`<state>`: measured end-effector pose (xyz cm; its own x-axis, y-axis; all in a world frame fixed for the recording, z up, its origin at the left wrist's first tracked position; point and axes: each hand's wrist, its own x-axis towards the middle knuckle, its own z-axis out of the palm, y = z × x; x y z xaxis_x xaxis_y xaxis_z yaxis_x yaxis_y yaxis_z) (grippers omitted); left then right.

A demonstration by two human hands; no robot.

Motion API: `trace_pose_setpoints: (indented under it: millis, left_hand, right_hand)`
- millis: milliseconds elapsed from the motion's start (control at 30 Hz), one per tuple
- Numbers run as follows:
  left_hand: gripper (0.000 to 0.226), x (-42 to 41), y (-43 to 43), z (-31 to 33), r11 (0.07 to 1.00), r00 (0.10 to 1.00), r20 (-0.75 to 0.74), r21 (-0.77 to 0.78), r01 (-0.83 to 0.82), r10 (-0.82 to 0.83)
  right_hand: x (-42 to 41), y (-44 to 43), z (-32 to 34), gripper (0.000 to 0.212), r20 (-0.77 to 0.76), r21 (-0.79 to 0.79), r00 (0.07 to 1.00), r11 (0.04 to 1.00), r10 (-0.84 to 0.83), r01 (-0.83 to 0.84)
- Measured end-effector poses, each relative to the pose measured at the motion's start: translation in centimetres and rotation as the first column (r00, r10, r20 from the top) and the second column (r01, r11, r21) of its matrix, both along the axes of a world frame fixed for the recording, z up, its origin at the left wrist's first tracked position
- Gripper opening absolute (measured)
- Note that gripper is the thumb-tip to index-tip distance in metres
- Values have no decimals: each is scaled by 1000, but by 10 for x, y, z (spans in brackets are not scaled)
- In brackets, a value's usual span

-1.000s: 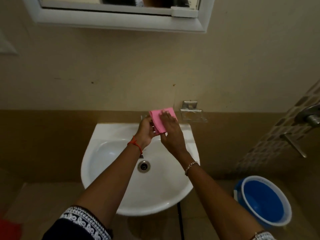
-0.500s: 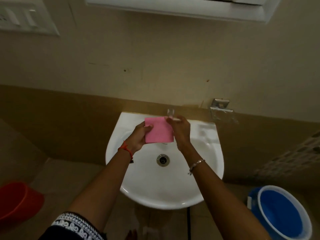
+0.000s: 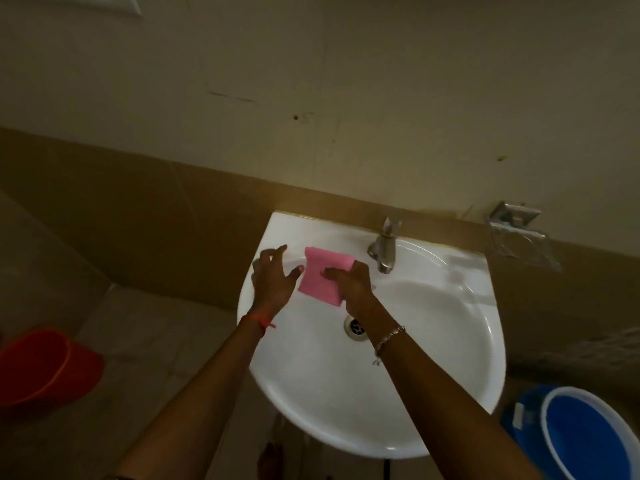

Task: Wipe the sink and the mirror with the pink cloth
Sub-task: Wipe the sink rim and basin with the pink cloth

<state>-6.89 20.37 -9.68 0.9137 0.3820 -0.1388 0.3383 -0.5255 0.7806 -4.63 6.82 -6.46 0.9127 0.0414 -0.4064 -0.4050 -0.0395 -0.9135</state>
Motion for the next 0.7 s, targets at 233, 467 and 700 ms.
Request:
trace_pose_setpoints:
  millis: [233, 467, 700]
  left_hand:
    - [83, 2, 39, -33, 882, 985, -19, 443, 160, -169]
    - [80, 2, 47, -60, 892, 984, -28, 417, 173, -178]
    - [74, 4, 48, -61, 902, 986, -14, 402, 157, -165]
  right_hand:
    - [63, 64, -10, 38, 532, -687, 699, 726, 477, 27]
    - [88, 126, -31, 44, 221, -974, 440, 216, 870, 62]
    - [96, 122, -52, 47, 2, -999, 416, -18, 909, 45]
